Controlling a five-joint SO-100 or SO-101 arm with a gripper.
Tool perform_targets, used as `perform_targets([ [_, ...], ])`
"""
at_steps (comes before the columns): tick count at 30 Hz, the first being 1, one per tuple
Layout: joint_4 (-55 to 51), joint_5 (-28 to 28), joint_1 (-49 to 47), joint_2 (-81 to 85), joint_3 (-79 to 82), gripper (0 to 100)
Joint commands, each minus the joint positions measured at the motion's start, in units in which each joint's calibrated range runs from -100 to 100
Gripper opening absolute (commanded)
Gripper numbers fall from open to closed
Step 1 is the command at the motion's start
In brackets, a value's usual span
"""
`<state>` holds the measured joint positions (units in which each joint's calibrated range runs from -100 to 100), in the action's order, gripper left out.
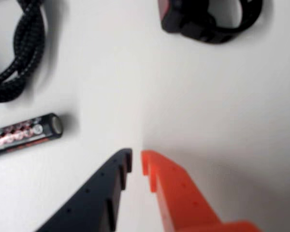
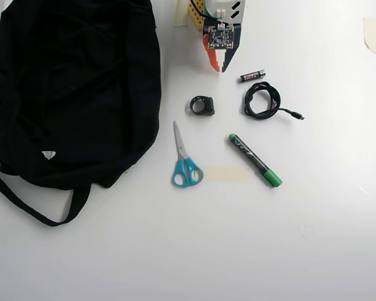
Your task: Put the green marker into the black bag
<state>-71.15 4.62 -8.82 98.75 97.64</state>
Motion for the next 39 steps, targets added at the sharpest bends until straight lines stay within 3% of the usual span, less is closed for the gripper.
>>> perform_targets([
  [1, 0.00, 0.00, 0.14, 0.83, 1.64, 2],
  [23, 0.95, 0.42, -0.46, 0.83, 1.01, 2],
  [39, 35.57, 0.52, -1.80, -22.99, -23.52, 2],
])
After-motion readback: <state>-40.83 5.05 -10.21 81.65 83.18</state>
